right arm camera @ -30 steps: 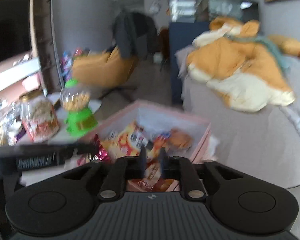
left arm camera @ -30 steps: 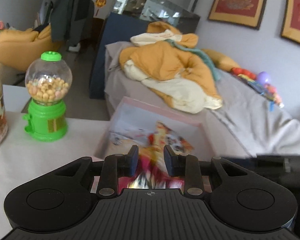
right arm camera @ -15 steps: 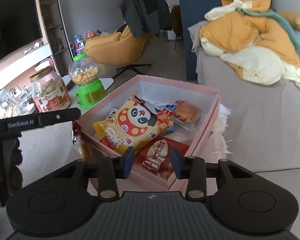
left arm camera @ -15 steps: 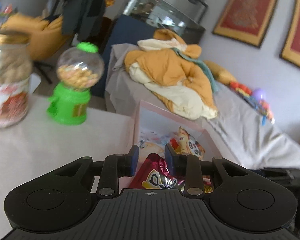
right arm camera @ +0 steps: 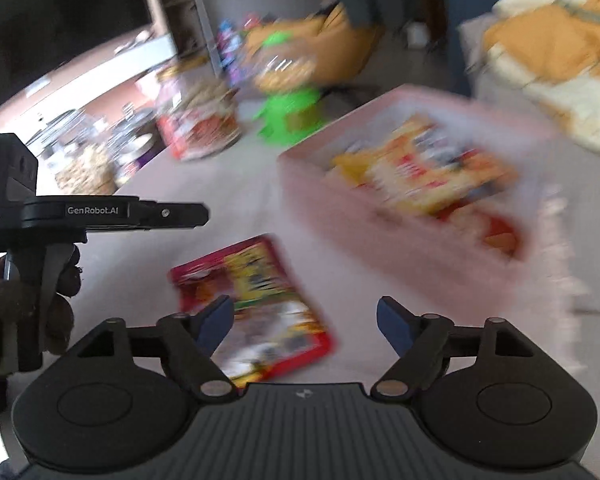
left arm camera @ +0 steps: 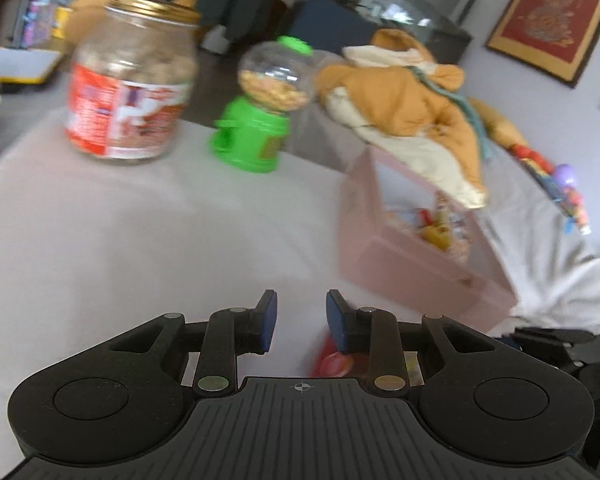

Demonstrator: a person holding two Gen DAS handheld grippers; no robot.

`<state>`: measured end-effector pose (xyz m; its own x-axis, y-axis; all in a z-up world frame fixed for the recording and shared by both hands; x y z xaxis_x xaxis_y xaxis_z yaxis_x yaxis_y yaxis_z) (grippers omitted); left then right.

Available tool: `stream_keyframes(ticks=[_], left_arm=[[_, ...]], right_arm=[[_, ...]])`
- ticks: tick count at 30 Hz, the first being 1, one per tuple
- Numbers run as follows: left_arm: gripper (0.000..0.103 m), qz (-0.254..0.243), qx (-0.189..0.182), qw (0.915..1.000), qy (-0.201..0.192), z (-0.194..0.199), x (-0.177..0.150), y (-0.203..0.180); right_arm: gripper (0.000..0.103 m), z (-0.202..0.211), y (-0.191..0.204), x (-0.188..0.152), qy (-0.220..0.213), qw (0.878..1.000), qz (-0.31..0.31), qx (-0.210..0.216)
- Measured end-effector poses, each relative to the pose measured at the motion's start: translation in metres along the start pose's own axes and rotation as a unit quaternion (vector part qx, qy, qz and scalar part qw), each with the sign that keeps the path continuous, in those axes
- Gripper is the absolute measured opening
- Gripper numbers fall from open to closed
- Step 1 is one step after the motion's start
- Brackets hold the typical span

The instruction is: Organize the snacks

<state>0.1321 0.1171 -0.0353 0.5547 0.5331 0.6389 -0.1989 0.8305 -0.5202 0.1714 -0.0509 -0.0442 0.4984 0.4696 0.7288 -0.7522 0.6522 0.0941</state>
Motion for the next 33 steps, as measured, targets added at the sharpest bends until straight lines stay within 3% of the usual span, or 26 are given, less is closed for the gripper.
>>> stream_keyframes(ticks=[3,5,11,12,13,16,18,20,24,30,33], left_arm=[[0.032,-0.006,0.037,0.9993,-0.001,0.011,-0.006,0.011],[0.032,-0.001,0.037,0.9993,-0.005,0.018,-0.008,0.015],[0.032,0.025,0.026,0.9993,-0.013,0.028,-0.006,0.026],[0.032,0.029,0.022,0.9993,-0.012,0.029,-0.007,0.027],[0.032,0.03,0.017,0.9993,-0.011,0.03,-0.007,0.026],[0.032,0.027,0.003,0.9996,-0.008,0.032,-0.011,0.02],[0.032,0.026,-0.008,0.9996,-0.002,0.031,-0.016,0.015],[0.032,0.022,-0.018,0.9996,0.004,0.029,-0.02,0.009],[0.032,0.015,-0.029,0.9994,0.014,0.028,-0.028,0.0],[0.032,0.007,-0.036,0.9991,0.022,0.03,-0.035,-0.01],[0.032,-0.005,-0.055,0.9973,0.048,0.026,-0.044,-0.022]], right_arm=[[0.086,-0.03,0.018,0.004,0.025,0.999,0.026,0.012],[0.103,-0.053,0.03,0.005,0.05,0.997,0.047,0.021],[0.103,-0.073,0.055,0.011,0.055,0.991,0.117,-0.018],[0.097,-0.071,0.054,0.011,0.059,0.992,0.109,-0.015],[0.079,-0.067,0.053,0.011,0.061,0.993,0.101,-0.019],[0.055,-0.045,0.053,0.01,0.061,0.992,0.104,-0.036],[0.051,-0.027,0.053,0.012,0.055,0.992,0.1,-0.048],[0.022,-0.01,0.052,0.016,0.044,0.993,0.092,-0.062],[0.002,0.028,0.042,0.04,0.003,0.997,0.051,-0.056],[0.0,0.074,0.008,0.094,-0.085,0.994,-0.002,-0.069],[0.004,0.08,0.003,0.105,-0.1,0.992,0.01,-0.07]])
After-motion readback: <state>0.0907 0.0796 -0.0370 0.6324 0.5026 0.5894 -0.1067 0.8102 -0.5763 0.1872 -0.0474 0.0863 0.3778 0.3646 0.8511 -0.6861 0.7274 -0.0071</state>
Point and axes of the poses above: each gripper's, at about its wrist camera, not at the fingertips, and z roughly against the way its jaws point, y to its left, x to its top, the point moved 10 cm from there along -z, roughly the way its jaws point, and after that the axes turned 10 degrees about z, right-handed, at the moved point
